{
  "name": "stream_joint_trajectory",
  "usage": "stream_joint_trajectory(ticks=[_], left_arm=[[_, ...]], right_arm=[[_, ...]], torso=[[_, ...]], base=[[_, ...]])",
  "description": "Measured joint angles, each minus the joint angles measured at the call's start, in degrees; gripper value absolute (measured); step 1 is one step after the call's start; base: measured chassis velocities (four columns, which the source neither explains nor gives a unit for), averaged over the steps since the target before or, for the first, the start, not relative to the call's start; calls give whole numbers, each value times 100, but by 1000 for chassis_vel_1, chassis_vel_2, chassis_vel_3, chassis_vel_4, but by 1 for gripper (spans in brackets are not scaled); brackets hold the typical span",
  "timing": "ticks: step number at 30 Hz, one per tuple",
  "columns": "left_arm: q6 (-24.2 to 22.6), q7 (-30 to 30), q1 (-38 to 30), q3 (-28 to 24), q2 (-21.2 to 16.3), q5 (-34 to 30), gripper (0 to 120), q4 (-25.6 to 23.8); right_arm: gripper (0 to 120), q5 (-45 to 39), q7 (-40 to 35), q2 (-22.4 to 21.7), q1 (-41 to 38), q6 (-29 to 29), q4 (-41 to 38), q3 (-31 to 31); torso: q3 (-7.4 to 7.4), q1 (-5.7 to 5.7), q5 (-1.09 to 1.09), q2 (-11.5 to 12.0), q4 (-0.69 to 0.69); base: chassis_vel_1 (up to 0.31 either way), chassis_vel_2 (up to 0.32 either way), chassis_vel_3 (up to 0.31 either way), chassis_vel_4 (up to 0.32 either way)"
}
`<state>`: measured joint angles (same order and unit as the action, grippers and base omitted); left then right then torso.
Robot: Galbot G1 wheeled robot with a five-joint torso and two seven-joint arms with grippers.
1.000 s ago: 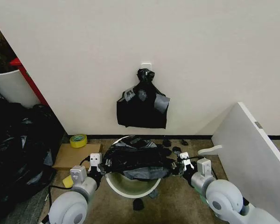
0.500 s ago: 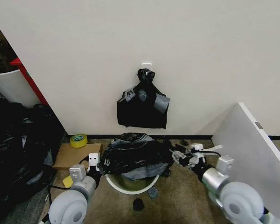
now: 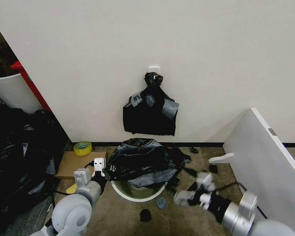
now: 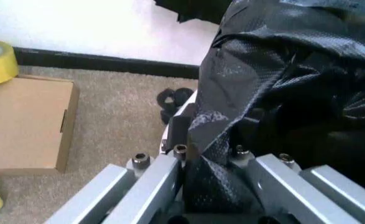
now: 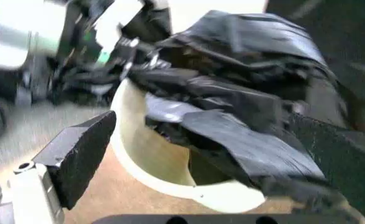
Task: Place the garbage bag over the trash bin.
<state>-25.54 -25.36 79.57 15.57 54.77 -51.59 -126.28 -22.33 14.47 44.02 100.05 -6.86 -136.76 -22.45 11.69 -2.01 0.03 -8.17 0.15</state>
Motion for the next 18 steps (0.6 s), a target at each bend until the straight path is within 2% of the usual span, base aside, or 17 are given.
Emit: stream_joint_trajectory(ticks=[4,8,9,17,18], left_arm=[[-55,3,18,-29,-22,17,1,-40],[-70,8,84,-55,-34,49,1,-81],[-70,8,84,-55,-34,49,1,-81],[-81,-2,79,-112,-2,105,1,-95],[-81,-2,79,-112,-2,105,1,-95]], right_arm=[[98,624,96,-68,-254,262,212,357],[85,963,65,-58,-606,381,457,705],[85,963,65,-58,-606,381,457,705],[51,1259,202,-112,-922,665,889,829],[51,1259,202,-112,-922,665,889,829]], torso=[[0,0,1,0,0],[0,0,2,0,0],[0,0,2,0,0],[0,0,0,0,0],[0,0,0,0,0]], base=[[0,0,0,0],[0,0,0,0],[0,0,0,0],[0,0,0,0],[0,0,0,0]])
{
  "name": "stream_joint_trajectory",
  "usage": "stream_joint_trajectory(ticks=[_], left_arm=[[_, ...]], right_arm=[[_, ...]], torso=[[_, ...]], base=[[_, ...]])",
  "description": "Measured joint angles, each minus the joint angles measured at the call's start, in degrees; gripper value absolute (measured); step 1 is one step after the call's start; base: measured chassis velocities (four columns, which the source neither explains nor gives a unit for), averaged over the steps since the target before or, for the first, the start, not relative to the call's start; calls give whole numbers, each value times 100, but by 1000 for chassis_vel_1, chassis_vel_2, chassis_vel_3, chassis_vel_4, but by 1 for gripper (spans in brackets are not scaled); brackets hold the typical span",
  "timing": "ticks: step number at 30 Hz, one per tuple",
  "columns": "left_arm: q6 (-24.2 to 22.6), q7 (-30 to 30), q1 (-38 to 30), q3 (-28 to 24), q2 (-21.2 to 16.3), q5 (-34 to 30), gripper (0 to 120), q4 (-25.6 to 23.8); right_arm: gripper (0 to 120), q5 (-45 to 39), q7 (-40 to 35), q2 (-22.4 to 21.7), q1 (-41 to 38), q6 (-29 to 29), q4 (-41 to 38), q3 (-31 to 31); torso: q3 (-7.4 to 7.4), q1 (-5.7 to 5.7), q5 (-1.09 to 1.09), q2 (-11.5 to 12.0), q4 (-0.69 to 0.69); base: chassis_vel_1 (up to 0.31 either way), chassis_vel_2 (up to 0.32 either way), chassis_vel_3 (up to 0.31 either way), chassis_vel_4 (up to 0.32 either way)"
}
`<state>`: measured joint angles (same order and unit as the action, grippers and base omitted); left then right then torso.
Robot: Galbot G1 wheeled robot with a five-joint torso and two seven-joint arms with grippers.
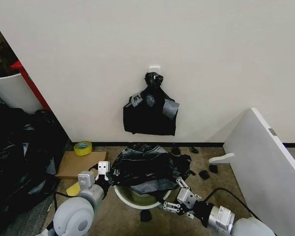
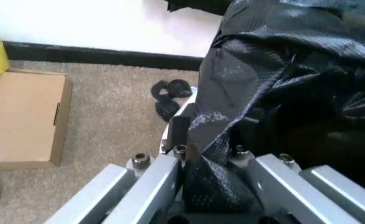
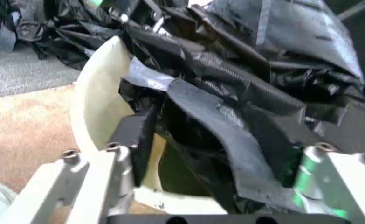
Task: Place the garbage bag over the trash bin.
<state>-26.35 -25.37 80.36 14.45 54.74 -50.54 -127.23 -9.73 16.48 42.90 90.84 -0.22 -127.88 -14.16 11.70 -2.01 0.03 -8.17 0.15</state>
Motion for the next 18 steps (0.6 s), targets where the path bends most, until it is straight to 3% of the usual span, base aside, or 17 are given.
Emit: stream_joint_trajectory(ticks=[13,18], left_arm=[[-8,-31,84,9,38,-2,1,-4],[-36,-94,56,9,61,-123,1,-18]], right_arm=[[1,-81,192,-83,74,415,89,55],[0,-172,246,-100,187,457,107,-14]], torso=[[0,0,0,0,0],[0,0,0,0,0]], base=[[0,0,0,0],[0,0,0,0]])
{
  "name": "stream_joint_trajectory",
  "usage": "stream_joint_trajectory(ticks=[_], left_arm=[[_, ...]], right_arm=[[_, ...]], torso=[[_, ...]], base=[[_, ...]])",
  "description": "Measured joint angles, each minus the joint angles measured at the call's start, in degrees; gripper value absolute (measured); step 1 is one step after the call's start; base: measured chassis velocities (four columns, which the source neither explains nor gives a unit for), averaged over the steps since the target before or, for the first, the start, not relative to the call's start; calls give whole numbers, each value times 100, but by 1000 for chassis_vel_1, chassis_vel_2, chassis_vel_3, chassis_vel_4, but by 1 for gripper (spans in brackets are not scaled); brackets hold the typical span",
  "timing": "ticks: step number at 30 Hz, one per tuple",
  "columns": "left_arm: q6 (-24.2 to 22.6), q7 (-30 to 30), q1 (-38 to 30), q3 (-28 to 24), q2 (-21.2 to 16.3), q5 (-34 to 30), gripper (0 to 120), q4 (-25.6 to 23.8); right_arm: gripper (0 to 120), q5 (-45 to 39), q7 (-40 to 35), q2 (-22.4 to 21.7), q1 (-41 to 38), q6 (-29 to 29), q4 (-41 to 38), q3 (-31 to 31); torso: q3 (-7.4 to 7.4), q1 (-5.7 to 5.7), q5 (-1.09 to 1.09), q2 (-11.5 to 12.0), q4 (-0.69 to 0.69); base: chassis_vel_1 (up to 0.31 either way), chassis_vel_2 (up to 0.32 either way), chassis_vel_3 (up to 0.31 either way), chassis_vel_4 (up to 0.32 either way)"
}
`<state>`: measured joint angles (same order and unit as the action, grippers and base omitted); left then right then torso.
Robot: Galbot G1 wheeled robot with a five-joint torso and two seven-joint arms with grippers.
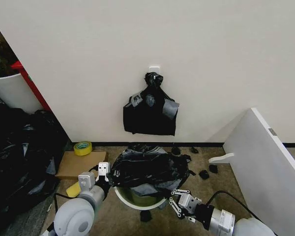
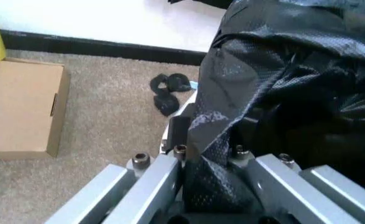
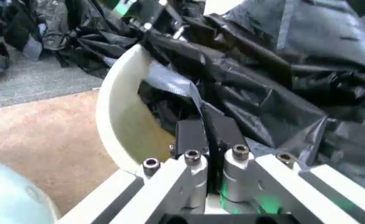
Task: Place the garbage bag over the trash bin.
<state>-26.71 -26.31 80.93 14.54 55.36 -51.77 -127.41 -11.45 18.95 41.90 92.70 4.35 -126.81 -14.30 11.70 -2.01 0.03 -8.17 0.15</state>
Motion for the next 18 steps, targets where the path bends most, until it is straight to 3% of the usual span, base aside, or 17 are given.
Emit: stream_joint_trajectory(ticks=[7,18], left_arm=[[-111,-438,-413,73,20,-955,1,31],[-91,-911,-629,50,161,-1646,1,56]], right_arm=[[0,107,676,-48,180,542,83,-177],[0,489,1317,257,128,900,490,-7]], torso=[[0,0,0,0,0],[0,0,-2,0,0]], base=[[0,0,0,0],[0,0,0,0]])
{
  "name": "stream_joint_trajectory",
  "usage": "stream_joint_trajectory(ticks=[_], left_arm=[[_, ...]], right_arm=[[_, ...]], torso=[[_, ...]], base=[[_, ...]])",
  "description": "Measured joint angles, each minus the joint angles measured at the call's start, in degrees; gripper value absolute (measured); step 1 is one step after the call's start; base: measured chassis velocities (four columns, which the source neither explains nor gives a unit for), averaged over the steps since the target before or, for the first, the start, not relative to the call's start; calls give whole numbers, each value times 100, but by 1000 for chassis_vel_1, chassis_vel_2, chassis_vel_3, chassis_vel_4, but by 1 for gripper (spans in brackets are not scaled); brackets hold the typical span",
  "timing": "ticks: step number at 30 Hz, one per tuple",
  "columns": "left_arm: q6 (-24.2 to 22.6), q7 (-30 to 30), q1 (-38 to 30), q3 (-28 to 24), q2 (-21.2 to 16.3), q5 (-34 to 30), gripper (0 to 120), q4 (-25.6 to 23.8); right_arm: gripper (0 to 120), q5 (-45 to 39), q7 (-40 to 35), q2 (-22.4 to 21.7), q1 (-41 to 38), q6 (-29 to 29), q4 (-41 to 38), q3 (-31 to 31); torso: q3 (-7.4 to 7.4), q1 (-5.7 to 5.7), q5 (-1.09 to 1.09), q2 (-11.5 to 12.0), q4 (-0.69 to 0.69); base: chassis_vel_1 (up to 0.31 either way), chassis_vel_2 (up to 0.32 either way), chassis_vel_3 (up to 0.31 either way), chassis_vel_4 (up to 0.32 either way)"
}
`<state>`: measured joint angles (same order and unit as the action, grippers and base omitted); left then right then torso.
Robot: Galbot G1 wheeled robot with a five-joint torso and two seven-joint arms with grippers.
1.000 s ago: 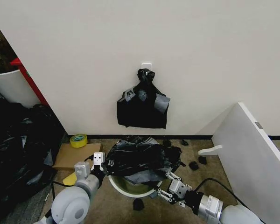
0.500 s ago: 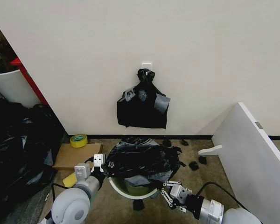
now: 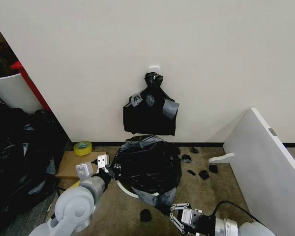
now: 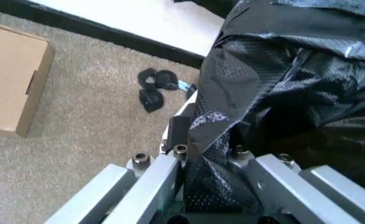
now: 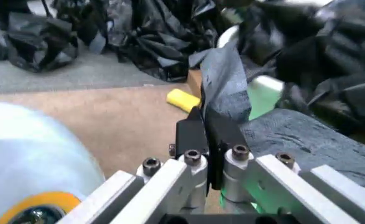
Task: Place the garbage bag over the trash bin.
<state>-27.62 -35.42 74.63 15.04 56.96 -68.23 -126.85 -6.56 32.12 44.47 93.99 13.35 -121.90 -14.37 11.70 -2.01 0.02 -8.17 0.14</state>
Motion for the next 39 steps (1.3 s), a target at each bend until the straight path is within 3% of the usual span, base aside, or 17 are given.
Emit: stream_joint_trajectory(ticks=[10,24,29,39], left_arm=[[-90,-385,-23,18,74,-600,1,-306],[-239,-600,22,83,78,-1034,1,-485],[-248,-590,44,84,64,-1003,1,-475],[-93,-549,-116,89,48,-872,1,-250]], right_arm=[[0,872,-770,373,-512,-144,593,433],[0,1267,-911,484,-844,-152,1216,493],[0,1148,-901,460,-743,-106,1109,423],[36,548,-420,256,-183,93,585,-62]], torso=[[0,0,2,0,-1],[0,0,2,0,0],[0,0,1,0,1],[0,0,1,0,1]], base=[[0,0,0,0],[0,0,0,0],[0,0,0,0],[0,0,0,0]])
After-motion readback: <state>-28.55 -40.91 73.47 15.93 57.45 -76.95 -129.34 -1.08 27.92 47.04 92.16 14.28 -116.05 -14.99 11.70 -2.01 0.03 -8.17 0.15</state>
